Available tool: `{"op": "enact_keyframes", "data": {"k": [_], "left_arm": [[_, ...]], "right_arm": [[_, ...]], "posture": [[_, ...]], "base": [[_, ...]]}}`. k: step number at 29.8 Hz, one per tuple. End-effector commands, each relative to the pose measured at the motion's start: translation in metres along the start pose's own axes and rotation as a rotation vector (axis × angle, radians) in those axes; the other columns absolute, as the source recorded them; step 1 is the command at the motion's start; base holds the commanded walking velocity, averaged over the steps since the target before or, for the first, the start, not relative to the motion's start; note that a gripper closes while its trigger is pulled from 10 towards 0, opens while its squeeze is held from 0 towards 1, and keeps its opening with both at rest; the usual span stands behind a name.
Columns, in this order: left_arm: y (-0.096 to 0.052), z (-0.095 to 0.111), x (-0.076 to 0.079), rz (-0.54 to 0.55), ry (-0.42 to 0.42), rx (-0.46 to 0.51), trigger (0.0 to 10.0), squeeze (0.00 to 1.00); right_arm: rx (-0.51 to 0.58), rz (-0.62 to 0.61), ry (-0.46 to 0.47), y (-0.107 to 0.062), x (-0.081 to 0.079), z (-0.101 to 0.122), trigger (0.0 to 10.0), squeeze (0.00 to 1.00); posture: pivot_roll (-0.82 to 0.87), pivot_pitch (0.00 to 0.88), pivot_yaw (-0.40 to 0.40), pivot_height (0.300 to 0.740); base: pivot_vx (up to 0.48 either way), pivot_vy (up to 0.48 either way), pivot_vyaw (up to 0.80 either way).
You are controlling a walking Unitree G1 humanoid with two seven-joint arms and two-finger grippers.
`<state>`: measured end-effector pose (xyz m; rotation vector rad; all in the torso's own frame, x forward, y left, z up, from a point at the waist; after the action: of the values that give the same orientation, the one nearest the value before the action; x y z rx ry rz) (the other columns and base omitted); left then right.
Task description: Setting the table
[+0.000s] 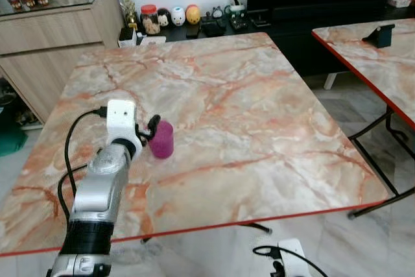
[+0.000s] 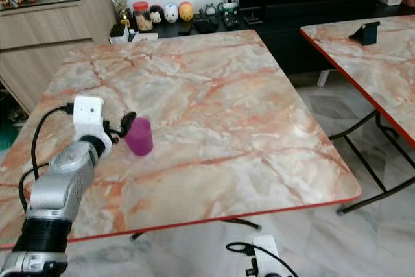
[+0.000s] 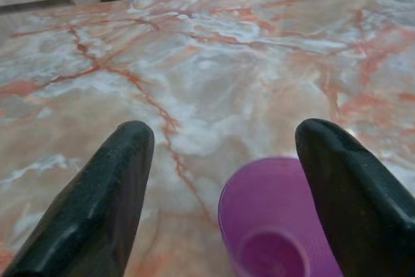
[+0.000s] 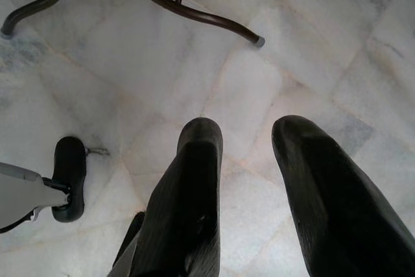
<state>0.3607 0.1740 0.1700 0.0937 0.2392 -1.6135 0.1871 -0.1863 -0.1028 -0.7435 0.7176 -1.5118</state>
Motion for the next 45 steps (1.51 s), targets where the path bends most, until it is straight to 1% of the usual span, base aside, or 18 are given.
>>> {"op": "enact_keyframes", "data": {"k": [1, 3, 4, 6, 9, 13, 16, 17, 19, 22, 25, 30, 38, 40, 45], "left_arm": [[0.005, -0.001, -0.002, 0.005, -0.027, -0.032, 10.0, 0.00], [0.010, 0.001, -0.001, 0.015, -0.046, -0.056, 10.0, 0.00], [0.010, 0.001, -0.001, 0.015, -0.046, -0.056, 10.0, 0.00], [0.011, -0.002, -0.001, 0.015, -0.059, -0.096, 10.0, 0.00], [0.012, -0.004, -0.002, 0.023, -0.063, -0.116, 10.0, 0.00], [0.011, -0.012, -0.007, 0.059, -0.084, -0.167, 10.0, 0.00], [0.011, -0.013, -0.009, 0.076, -0.097, -0.176, 10.0, 0.00], [0.011, -0.015, -0.013, 0.110, -0.114, -0.192, 10.0, 0.00], [0.011, -0.017, -0.016, 0.130, -0.125, -0.205, 10.0, 0.00], [0.010, -0.019, -0.018, 0.144, -0.131, -0.219, 10.0, 0.00], [0.009, -0.022, -0.017, 0.134, -0.127, -0.232, 10.0, 0.00], [0.008, -0.022, -0.012, 0.106, -0.129, -0.228, 10.0, 0.00], [0.008, -0.010, -0.010, 0.082, -0.130, -0.167, 10.0, 0.00], [0.008, -0.003, -0.007, 0.063, -0.094, -0.136, 10.0, 0.00], [0.008, 0.002, -0.005, 0.055, -0.051, -0.124, 10.0, 0.00]], "right_arm": [[0.000, 0.006, -0.002, 0.000, -0.001, 0.000, 10.0, 0.00], [-0.001, 0.013, -0.009, 0.000, -0.003, 0.000, 10.0, 0.00], [-0.001, 0.013, -0.009, 0.000, -0.003, 0.000, 10.0, 0.00], [0.000, 0.020, -0.015, 0.000, -0.006, 0.001, 10.0, 0.00], [0.000, 0.022, -0.018, 0.000, -0.007, 0.001, 10.0, 0.00], [-0.005, 0.026, -0.022, 0.000, -0.008, 0.000, 10.0, 0.00], [-0.006, 0.026, -0.023, 0.000, -0.009, 0.000, 10.0, 0.00], [-0.008, 0.029, -0.025, 0.000, -0.010, 0.000, 10.0, 0.00], [-0.011, 0.031, -0.026, 0.000, -0.011, -0.001, 10.0, 0.00], [-0.011, 0.033, -0.028, 0.000, -0.011, -0.001, 10.0, 0.00], [-0.011, 0.033, -0.028, 0.000, -0.010, -0.001, 10.0, 0.00], [-0.012, 0.032, -0.027, 0.000, -0.009, -0.002, 10.0, 0.00], [-0.015, 0.034, -0.026, 0.000, -0.010, -0.003, 10.0, 0.00], [-0.016, 0.035, -0.027, 0.000, -0.010, -0.003, 10.0, 0.00], [-0.016, 0.037, -0.027, 0.000, -0.012, -0.003, 10.0, 0.00]], "posture": [[-0.04, 0.000, 0.046, 0.740], [-0.04, 0.000, 0.048, 0.740], [-0.04, 0.000, 0.048, 0.740], [-0.04, 0.000, 0.048, 0.740], [-0.04, 0.000, 0.047, 0.740], [-0.03, 0.000, 0.045, 0.740], [-0.03, 0.000, 0.043, 0.740], [-0.03, 0.000, 0.040, 0.740], [-0.03, 0.000, 0.039, 0.740], [-0.03, 0.000, 0.037, 0.740], [-0.03, 0.000, 0.038, 0.740], [-0.03, 0.000, 0.040, 0.740], [-0.03, 0.000, 0.045, 0.740], [-0.03, 0.000, 0.045, 0.740], [-0.03, 0.000, 0.047, 0.740]], "base": [[0.000, 0.000, 0.00], [0.000, 0.000, 0.00], [0.000, 0.000, 0.00], [0.000, 0.000, 0.00], [0.000, 0.000, 0.00], [0.000, 0.000, 0.00], [0.000, 0.000, 0.00], [0.000, 0.000, 0.00], [0.000, 0.000, 0.00], [0.000, 0.000, 0.00], [0.000, 0.000, 0.00], [0.000, 0.000, 0.00], [0.000, 0.000, 0.00], [0.000, 0.000, 0.00], [0.000, 0.000, 0.00]]}}
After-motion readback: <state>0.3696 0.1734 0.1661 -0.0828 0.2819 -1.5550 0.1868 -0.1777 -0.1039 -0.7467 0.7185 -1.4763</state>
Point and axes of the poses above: a point about 5 cm out from each wrist's last joint towards the gripper, its own y axis pointing out of the wrist towards the gripper, its own z axis along the axis of the wrist's last joint, x = y × z, the point moved 2 cm from there along y, pointing out of the wrist towards the gripper, and after that the axes turned 11 degrees about y, right-handed, at the moved point
